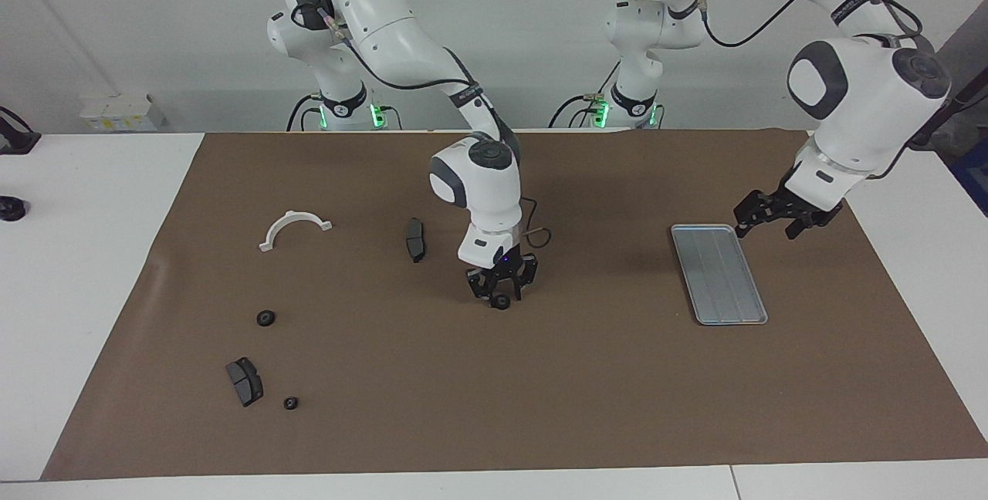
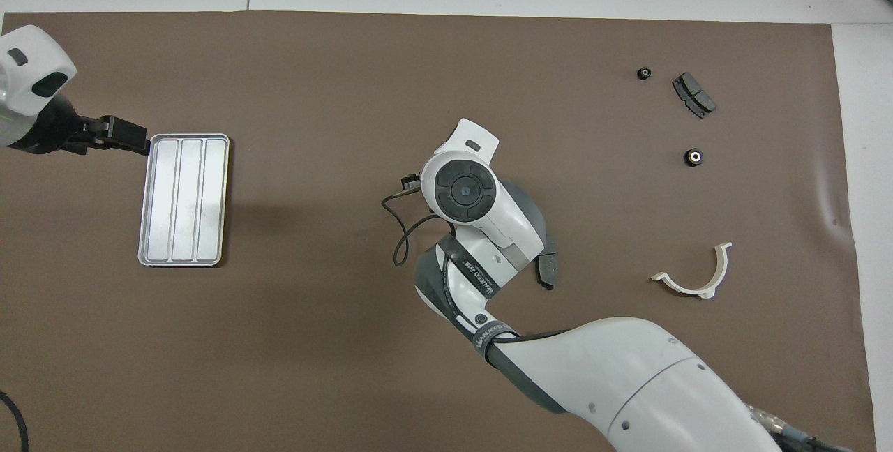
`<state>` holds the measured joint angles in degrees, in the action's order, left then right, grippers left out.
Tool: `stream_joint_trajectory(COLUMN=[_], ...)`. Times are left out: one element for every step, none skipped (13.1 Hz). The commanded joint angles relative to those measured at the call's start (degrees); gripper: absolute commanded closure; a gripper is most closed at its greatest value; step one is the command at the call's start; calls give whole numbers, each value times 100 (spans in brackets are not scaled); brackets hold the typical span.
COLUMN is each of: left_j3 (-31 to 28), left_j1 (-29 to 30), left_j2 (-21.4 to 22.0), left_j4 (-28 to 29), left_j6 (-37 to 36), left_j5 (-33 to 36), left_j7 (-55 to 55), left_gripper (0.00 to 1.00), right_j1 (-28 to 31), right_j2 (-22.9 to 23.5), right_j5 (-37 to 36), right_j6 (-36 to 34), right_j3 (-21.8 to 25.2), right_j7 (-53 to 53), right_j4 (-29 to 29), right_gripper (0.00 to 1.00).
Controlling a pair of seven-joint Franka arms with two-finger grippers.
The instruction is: Place bearing gear from tray to pile
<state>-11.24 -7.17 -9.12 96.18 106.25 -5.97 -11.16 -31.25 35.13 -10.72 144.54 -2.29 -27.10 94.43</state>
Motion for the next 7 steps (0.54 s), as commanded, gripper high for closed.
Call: stream_joint_trajectory(left_j3=[60, 86, 113, 148, 148, 148, 148], left_j1=[137, 111, 84, 66, -56, -170, -302], left_j2=[532, 647, 761, 780, 771, 763, 728], left_j4=[77, 50, -20, -186, -414, -572, -678], left_j6=[-262, -323, -454, -673, -963, -1174, -1211], left_j5=[34, 34, 52, 69, 78, 78, 87], left_j7=[-264, -230, -212, -203, -185, -107, 129], left_gripper=[0, 0, 0, 0, 0, 0, 0], right_j1=[14, 40, 58, 93, 119, 145, 250], right_j2=[-112, -103, -103, -94, -94, -94, -85], right_j5=[-114, -114, -123, -123, -123, -123, -123], right_j6=[-57, -57, -48, -40, -39, -39, -48], right_j3=[-8, -8, 1, 1, 9, 27, 27], right_j7=[-209, -208, -208, -208, -208, -208, -200], right_j4=[243, 234, 216, 190, 155, 137, 68], right_gripper=[62, 70, 77, 84, 87, 89, 89])
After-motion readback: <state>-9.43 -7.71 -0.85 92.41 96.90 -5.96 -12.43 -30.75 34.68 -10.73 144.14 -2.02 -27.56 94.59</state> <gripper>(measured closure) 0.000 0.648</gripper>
